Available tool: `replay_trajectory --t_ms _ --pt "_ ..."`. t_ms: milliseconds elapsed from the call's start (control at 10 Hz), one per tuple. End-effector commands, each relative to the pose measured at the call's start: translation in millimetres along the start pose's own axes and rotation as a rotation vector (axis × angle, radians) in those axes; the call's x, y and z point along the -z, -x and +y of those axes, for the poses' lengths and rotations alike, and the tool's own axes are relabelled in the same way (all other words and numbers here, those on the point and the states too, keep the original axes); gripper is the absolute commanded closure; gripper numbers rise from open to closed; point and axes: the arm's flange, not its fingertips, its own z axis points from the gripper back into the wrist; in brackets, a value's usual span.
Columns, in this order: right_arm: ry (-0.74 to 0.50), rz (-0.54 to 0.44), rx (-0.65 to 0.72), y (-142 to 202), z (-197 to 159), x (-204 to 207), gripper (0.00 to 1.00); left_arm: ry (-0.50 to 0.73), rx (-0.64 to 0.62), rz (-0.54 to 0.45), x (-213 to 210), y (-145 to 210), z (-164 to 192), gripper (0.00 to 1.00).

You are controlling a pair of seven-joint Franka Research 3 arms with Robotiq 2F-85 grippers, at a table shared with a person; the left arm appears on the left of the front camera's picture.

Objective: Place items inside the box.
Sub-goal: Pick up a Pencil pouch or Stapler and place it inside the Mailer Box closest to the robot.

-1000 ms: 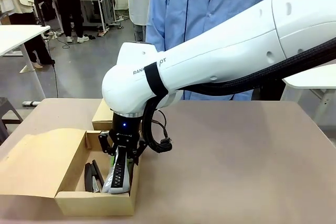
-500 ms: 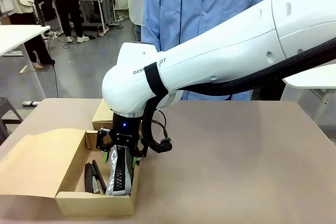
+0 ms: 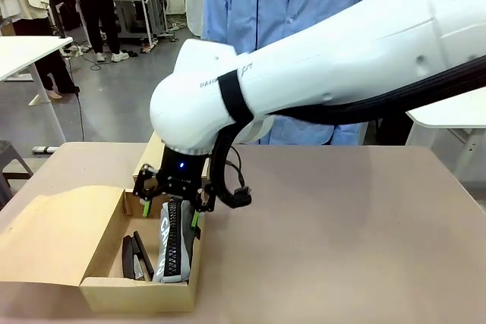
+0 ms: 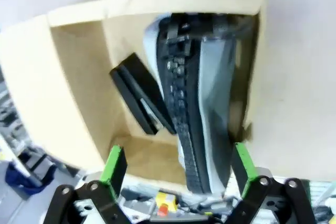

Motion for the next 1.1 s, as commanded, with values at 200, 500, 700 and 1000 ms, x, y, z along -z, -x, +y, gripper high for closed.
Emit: replay_trajectory --t_ms 200,500,700,1000 --pt "-0.21 -0.001 -0.156 80 -155 -105 0.0 0.022 0.016 -0.008 0 1 -1 0.0" --pt "-0.154 -0.025 -0.113 47 -98 -91 0.0 0.022 0.016 -0.008 0 1 -1 0.0" --pt "-0.183 -0.035 -0.099 74 -129 -101 0.0 0.022 0.016 -0.008 0 1 -1 0.0" --pt "-0.483 -0.092 0.02 84 -226 -191 0.0 0.022 0.016 -0.008 0 1 -1 0.0"
